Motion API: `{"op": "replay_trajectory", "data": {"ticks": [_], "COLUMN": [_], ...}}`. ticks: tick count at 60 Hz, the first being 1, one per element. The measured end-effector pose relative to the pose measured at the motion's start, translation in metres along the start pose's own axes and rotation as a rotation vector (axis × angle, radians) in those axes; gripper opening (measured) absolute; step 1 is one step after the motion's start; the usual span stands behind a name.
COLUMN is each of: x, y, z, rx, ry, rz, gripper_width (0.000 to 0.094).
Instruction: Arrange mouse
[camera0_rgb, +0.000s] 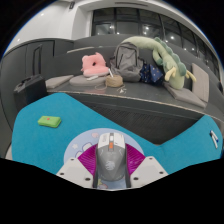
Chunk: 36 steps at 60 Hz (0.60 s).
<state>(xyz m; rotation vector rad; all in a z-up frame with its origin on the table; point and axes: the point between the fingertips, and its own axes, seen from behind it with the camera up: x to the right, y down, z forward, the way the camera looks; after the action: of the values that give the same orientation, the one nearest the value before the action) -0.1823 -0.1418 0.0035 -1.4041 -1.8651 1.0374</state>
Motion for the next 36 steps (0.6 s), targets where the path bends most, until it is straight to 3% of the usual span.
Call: {"op": "replay_trajectory", "data": {"ticks": [5,9,14,16,25,36], "x": [-0.006,-0.008,0.005,0.005,-0.001,0.02], "y": [0.008,0.006,-0.01,-0.021,-0.045,-0.019], "z": [0.009,0.01,0.004,-0.004,-0.083,-0.221], "rx": [-0.014,-0.001,0.041,0.083,0.135,0.141], "ry": [-0.031,-0.039,0.017,0.013,-0.071,-0.118], "rz": [0.034,0.031,0.036,0.044,0.145,0.189], "gripper_width": [0.041,0.0509,0.088,0.0831,0.0852,0.0855]}}
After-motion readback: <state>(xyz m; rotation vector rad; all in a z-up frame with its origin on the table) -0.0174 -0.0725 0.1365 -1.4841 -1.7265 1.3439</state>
